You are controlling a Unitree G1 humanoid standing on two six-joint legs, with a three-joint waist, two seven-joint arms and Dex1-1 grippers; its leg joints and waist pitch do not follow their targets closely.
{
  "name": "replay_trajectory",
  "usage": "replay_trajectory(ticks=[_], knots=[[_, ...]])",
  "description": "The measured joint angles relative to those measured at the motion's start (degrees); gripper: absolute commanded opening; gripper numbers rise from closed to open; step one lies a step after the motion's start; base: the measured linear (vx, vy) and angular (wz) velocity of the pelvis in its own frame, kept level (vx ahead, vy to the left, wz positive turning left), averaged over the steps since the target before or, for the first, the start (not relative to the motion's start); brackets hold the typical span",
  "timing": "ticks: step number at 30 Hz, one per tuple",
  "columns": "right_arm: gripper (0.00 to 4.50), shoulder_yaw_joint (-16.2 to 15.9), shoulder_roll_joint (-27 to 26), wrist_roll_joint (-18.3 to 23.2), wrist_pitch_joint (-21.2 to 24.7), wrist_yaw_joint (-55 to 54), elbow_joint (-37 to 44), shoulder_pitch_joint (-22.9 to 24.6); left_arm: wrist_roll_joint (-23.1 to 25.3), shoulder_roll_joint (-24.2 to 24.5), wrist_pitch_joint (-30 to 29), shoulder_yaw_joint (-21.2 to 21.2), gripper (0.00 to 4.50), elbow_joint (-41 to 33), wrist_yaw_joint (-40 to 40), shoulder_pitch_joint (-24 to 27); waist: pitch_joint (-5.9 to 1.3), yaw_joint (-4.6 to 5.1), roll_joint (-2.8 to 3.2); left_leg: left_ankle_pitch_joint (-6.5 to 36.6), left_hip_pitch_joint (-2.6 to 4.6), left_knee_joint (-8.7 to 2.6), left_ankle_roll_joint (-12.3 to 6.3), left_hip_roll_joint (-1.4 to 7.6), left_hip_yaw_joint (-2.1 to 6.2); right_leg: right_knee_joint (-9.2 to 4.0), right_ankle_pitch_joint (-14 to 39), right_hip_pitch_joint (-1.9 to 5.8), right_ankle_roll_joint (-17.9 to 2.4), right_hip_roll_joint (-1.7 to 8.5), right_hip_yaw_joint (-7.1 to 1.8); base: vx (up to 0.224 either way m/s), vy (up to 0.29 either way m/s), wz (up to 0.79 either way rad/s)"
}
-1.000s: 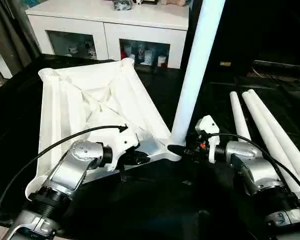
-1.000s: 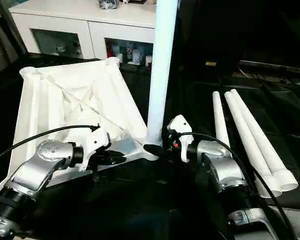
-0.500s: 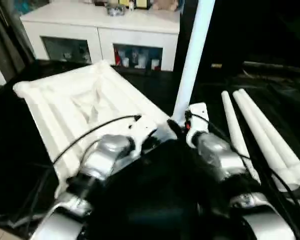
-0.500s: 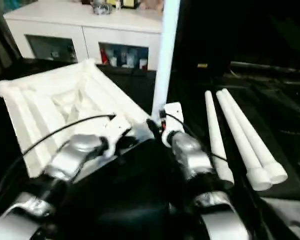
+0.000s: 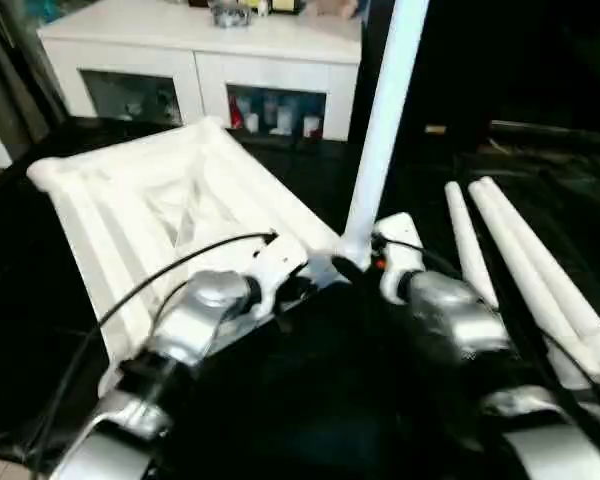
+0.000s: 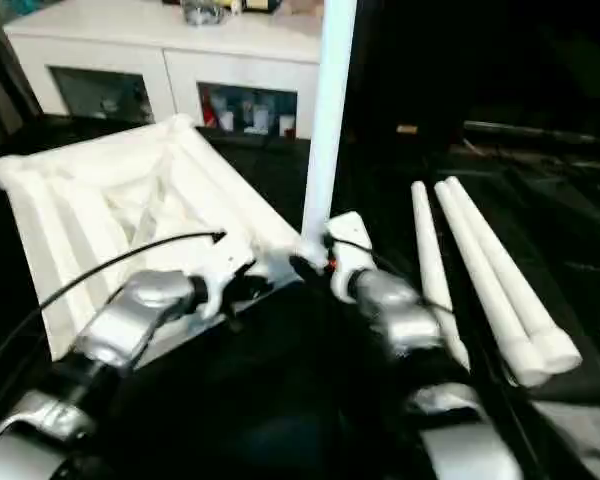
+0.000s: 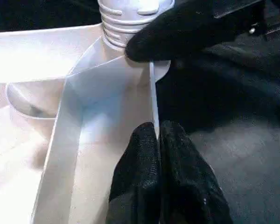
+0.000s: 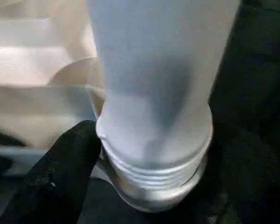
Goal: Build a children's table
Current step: Rotate leg to tighten
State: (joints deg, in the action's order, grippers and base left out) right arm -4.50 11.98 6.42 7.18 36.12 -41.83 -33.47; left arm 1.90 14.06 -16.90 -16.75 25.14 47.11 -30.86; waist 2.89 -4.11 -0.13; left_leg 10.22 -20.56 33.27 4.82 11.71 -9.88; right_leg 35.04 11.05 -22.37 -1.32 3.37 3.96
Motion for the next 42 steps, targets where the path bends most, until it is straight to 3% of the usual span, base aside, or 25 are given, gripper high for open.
replay_trajectory(ticks=[5,9,11,20,26,31,39,42], knots=[[3.93,-1.89,5.34,0.99,-1.29,12.76,4.59,2.40,-1.86,3.93,2.06,-0.37,0.00,-4.41,6.89,2.82,-0.02,-1.08,0.08,-0.24,-0.59,0.03,-0.41,0.00,-0.06,0.14,0.11,-0.66,-0.10,0.00,-0.02,0.000,0.000,0.00],[3.93,-2.34,6.86,2.61,-1.45,18.07,6.31,2.57,-2.37,5.52,2.70,-0.37,0.00,-6.13,9.75,4.30,-0.01,-1.04,0.09,-0.24,-0.58,0.07,-0.41,0.02,-0.10,0.16,0.11,-0.68,-0.10,0.00,-0.05,0.000,0.000,0.00],[3.67,-2.36,6.95,3.09,-1.46,20.02,6.96,2.66,-2.55,6.25,3.29,-0.37,0.00,-6.94,10.86,5.16,-0.01,-1.00,0.09,-0.14,-0.55,0.08,-0.24,0.02,-0.12,0.19,0.11,-0.67,-0.10,0.00,-0.07,0.000,0.000,0.00],[2.90,-2.78,6.90,3.26,-1.27,22.81,7.94,4.12,-2.83,7.24,3.36,-0.37,0.00,-8.37,12.10,6.25,-0.01,-1.00,0.07,-0.09,-0.53,0.11,-0.15,0.03,-0.12,0.22,0.11,-0.65,-0.08,0.00,-0.09,0.000,0.000,0.00],[2.75,-2.72,6.61,3.21,-1.00,22.57,7.95,4.14,-2.79,7.31,3.35,-0.33,0.00,-8.48,11.98,6.36,-0.01,-1.00,0.06,-0.09,-0.52,0.15,-0.15,0.03,-0.12,0.24,0.11,-0.64,-0.09,0.00,-0.09,0.000,0.000,0.00],[2.74,-0.62,2.83,2.63,-1.30,13.72,5.73,3.85,-1.67,5.31,2.39,0.13,0.00,-6.16,7.78,4.88,-0.01,-0.65,0.07,-0.09,-0.38,0.26,-0.14,0.02,-0.13,0.33,0.04,-0.54,-0.09,0.00,-0.14,0.000,0.000,0.00],[2.73,4.19,-6.91,-0.65,-0.64,-16.54,-2.25,-2.07,1.34,-5.22,-3.09,0.73,0.00,4.31,-6.94,-3.15,-0.03,-0.48,0.10,-0.10,-0.31,0.32,-0.12,-0.01,-0.12,0.18,-0.09,-0.44,0.18,0.01,-0.18,0.000,0.000,0.00],[2.73,5.20,-8.54,-0.82,-1.41,-20.59,-3.55,-2.88,1.98,-6.17,-3.04,0.70,0.00,5.27,-8.63,-3.87,-0.03,-0.51,0.09,-0.10,-0.32,0.31,-0.12,-0.01,-0.12,0.19,-0.14,-0.44,0.18,0.01,-0.18,0.000,0.000,0.00]])
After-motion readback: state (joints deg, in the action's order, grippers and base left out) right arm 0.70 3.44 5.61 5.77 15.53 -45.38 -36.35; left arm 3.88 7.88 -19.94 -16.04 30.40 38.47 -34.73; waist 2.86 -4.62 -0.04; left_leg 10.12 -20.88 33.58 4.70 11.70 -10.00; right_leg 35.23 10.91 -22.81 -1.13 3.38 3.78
